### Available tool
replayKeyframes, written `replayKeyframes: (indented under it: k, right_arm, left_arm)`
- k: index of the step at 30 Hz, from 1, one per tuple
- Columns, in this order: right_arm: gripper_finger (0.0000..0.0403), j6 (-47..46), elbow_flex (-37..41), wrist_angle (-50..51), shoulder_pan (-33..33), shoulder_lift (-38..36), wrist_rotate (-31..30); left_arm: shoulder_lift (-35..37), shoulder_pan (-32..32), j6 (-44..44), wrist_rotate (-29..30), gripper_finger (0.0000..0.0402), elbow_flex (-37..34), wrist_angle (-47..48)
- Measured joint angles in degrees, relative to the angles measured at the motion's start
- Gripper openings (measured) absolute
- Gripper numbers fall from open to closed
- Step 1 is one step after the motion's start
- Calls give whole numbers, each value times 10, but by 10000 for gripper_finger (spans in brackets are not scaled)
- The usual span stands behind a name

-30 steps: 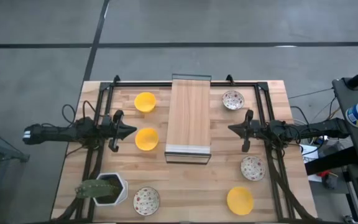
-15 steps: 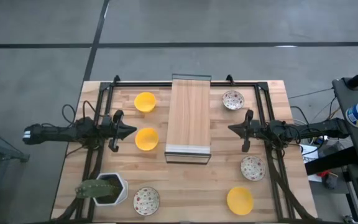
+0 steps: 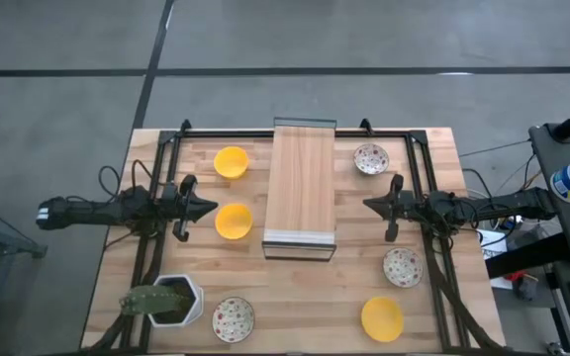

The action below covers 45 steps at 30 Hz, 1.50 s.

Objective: Pick & Place Mini bowls

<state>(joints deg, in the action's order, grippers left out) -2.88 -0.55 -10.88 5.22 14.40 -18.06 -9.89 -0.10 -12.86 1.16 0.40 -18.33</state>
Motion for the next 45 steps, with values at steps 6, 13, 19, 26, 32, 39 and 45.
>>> replayKeyframes:
  k: [6,13,19,26,32,39,45]
  right_arm:
    - [9,1,0,-1,0,0,0]
    - [8,-161,0,-28,0,-1,25]
    - [9,-424,-1,-90,0,-4,28]
    - [8,-665,0,-212,0,4,-73]
    - [9,-631,-43,-276,2,32,-80]
    - [9,-466,-299,67,1,135,-54]
    - [9,-446,-486,510,-13,229,-77]
  left_arm:
    - [0,0,0,0,0,0,0]
    - [0,0,0,0,0,0,0]
    - [0,0,0,0,0,0,0]
    - [0,0,0,0,0,0,0]
    - [0,0,0,0,0,0,1]
    - [0,0,0,0,0,0,2]
    - [0,0,0,0,0,0,2]
